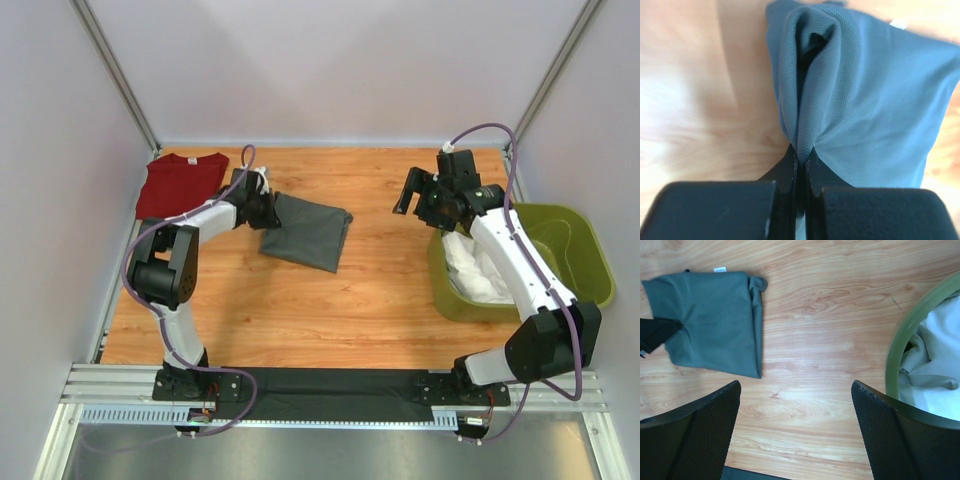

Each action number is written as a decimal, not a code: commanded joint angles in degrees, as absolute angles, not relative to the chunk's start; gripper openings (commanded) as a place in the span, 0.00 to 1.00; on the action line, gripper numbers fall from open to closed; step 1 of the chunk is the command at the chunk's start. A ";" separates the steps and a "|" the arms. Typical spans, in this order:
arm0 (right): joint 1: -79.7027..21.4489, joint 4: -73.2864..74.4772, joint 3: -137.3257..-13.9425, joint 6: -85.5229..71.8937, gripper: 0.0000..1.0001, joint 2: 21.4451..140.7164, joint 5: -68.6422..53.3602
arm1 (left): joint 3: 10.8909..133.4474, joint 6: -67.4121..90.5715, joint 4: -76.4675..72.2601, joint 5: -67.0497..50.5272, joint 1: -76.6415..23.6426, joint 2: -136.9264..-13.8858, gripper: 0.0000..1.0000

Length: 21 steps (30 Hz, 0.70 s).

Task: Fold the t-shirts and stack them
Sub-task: Neatly place the folded tshirt to the corner

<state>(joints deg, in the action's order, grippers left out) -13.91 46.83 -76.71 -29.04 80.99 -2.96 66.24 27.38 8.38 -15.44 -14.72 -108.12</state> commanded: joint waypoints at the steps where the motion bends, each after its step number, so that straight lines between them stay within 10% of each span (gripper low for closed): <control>1: -13.62 45.26 -76.55 -28.57 0.93 78.92 -0.79 | 74.25 13.38 17.21 -4.23 -14.15 -102.92 0.00; 21: -10.55 43.24 -78.05 -26.02 0.94 84.46 -0.26 | 99.31 -10.02 32.34 3.70 -2.11 -108.37 0.00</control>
